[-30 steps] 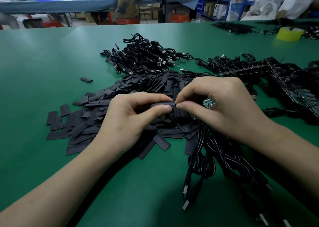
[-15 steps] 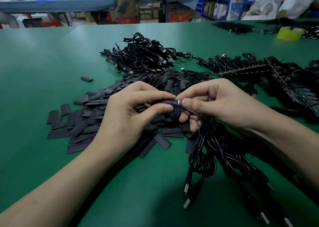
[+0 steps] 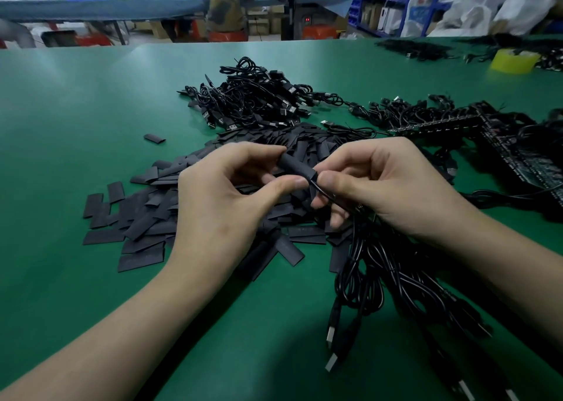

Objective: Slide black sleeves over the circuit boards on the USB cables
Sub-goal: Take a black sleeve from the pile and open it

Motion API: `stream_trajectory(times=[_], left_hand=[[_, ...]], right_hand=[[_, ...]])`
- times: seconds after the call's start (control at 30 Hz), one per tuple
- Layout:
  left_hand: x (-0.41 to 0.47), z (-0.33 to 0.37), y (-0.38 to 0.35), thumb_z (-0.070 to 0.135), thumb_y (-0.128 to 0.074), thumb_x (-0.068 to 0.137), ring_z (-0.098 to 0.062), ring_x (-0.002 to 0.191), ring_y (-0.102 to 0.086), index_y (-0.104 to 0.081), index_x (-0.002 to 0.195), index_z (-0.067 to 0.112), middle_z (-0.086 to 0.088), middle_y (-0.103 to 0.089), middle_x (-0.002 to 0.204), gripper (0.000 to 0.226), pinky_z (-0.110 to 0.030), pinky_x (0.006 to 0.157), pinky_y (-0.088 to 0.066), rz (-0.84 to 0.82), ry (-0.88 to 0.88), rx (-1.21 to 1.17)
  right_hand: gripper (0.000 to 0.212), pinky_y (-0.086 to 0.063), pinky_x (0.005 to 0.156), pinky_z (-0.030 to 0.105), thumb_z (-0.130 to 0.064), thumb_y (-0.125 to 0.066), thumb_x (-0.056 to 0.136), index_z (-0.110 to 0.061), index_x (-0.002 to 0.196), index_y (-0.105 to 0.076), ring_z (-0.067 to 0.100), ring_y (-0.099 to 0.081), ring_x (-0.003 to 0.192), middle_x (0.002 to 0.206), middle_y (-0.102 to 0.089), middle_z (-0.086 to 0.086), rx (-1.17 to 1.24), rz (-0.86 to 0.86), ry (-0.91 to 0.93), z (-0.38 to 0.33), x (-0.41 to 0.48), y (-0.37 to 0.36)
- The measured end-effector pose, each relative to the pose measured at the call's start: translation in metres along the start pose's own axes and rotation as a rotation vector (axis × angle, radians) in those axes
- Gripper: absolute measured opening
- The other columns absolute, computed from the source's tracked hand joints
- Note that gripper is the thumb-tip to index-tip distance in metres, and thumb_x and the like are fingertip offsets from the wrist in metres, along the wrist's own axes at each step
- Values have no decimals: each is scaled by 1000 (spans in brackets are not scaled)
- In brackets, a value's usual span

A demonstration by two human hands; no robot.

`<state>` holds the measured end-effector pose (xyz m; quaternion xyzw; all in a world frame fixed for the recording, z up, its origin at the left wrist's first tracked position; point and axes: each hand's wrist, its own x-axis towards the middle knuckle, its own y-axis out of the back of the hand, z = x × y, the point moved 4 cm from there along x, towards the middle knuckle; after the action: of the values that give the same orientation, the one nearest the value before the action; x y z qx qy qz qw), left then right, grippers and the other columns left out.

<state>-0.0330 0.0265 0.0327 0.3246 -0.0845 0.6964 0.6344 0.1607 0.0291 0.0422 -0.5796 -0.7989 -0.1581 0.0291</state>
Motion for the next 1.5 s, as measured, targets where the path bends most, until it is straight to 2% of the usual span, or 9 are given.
stream_trajectory(times=[0.1, 0.27, 0.37, 0.6, 0.93, 1.17, 1.27, 1.37, 1.5], left_hand=[[0, -4, -4, 37, -84, 71, -8, 85, -74, -77, 116, 19, 3, -77, 89, 49, -21, 85, -56, -101, 58, -98], [0, -8, -10, 36, -85, 63, -9, 89, -76, -75, 119, 18, 2, -79, 92, 60, -19, 84, -56, -196, 164, -266], [0, -8, -8, 35, -86, 61, -11, 88, -77, -76, 117, 17, 1, -80, 91, 60, -18, 83, -57, -185, 178, -286], [-2, -4, -9, 32, -93, 69, -14, 92, -77, -75, 119, 18, -1, -79, 95, 55, -28, 91, -59, -203, 172, -261], [-2, -2, -8, 36, -87, 68, -12, 91, -76, -76, 115, 17, 1, -79, 94, 52, -25, 88, -59, -172, 123, -207], [-2, -8, -9, 31, -91, 72, -10, 89, -76, -77, 114, 20, 2, -79, 92, 46, -25, 88, -59, -141, 138, -198], [1, -12, -6, 31, -91, 72, -10, 89, -75, -77, 114, 21, 1, -79, 93, 45, -23, 86, -57, -86, 156, -241], [5, -16, 2, 34, -87, 73, -9, 86, -74, -76, 111, 19, 1, -79, 93, 43, -20, 84, -56, 24, 188, -277], [8, -21, 10, 28, -86, 83, -4, 84, -71, -75, 109, 18, 6, -78, 93, 30, -16, 80, -54, 148, 208, -266]], right_hand=[[10, -61, 58, 33, -21, -78, 80, -14, 85, -75, 24, -71, 53, 71, -75, 7, -136, 72, 102, -6, -2, 2], [12, -53, 59, 18, -28, -81, 80, -19, 88, -80, 10, -71, 58, 71, -75, -7, -420, 108, 260, -14, -6, 4], [7, -52, 65, 13, -20, -80, 85, -18, 92, -81, 6, -72, 65, 72, -75, -11, -472, 72, 287, -15, -7, 4], [11, -59, 70, 27, -22, -82, 84, -21, 95, -81, 4, -73, 74, 80, -77, -10, -548, 96, 301, -17, -7, 4], [12, -58, 67, 25, -7, -81, 83, -16, 91, -79, 7, -72, 68, 77, -75, -9, -675, 117, 421, -20, -11, 0], [4, -56, 63, 33, -21, -74, 91, -22, 91, -78, 9, -71, 69, 75, -74, -10, -684, 33, 327, -17, -7, 2], [24, -53, 65, 34, -47, -61, 93, -30, 90, -77, 9, -69, 73, 77, -73, -13, -745, -14, 234, -13, -4, 4], [38, -47, 70, 25, -65, -52, 86, -34, 85, -75, 8, -66, 82, 82, -70, -16, -790, -83, 144, -12, 0, 13], [21, -48, 85, 29, -55, -61, 88, -38, 80, -71, 7, -64, 96, 88, -69, -18, -828, -229, 57, -13, 1, 22]])
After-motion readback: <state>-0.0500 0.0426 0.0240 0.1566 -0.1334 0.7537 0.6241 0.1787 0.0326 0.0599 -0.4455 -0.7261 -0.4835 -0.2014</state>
